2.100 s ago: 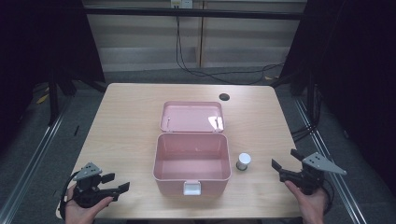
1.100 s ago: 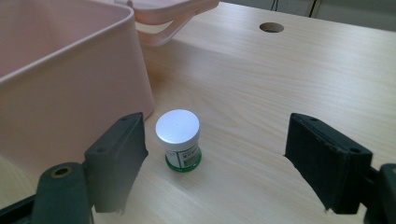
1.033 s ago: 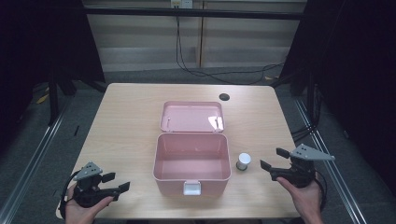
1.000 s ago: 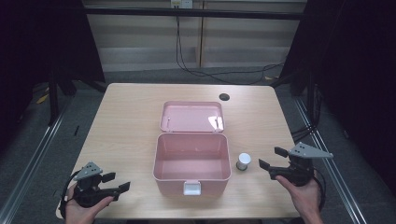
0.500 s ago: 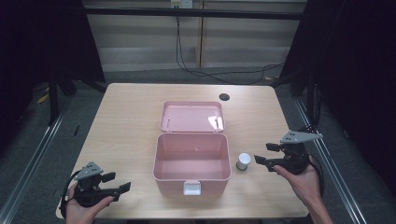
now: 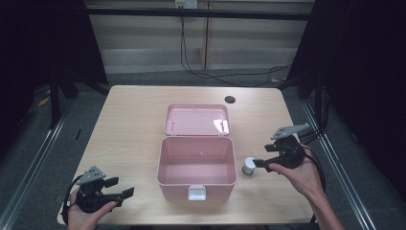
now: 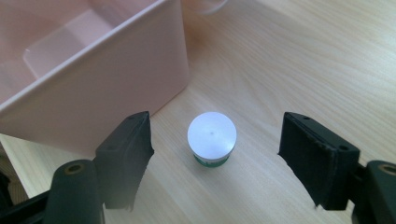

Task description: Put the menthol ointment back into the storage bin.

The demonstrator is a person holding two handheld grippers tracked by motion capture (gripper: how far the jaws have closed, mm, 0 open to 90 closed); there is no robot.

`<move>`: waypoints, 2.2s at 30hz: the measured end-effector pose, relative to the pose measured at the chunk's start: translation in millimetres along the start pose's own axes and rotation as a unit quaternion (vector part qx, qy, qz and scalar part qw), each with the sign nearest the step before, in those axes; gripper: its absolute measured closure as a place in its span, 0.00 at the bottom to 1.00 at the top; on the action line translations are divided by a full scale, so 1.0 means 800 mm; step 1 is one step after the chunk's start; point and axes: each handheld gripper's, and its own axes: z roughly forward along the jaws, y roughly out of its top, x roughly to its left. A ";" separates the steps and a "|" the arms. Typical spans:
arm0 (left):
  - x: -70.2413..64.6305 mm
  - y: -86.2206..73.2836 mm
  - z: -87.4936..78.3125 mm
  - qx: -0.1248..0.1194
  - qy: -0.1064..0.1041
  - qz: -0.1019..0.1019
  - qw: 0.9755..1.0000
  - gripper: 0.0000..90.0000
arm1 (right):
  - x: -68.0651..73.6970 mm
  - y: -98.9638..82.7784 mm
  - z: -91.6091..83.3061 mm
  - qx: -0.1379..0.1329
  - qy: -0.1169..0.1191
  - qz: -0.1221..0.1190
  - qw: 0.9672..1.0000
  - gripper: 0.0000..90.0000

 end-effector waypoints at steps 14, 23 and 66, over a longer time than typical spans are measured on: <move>0.000 0.000 0.000 -0.001 0.000 0.000 1.000 0.26 | -0.004 0.032 0.021 0.079 0.029 -0.027 0.996 0.35; 0.000 0.000 0.000 -0.004 0.001 -0.005 1.000 0.26 | -0.008 0.039 0.044 0.143 0.028 -0.040 0.988 0.38; 0.001 0.000 0.001 0.001 0.006 -0.004 1.000 0.27 | -0.002 0.050 0.112 0.296 0.018 -0.076 0.952 0.57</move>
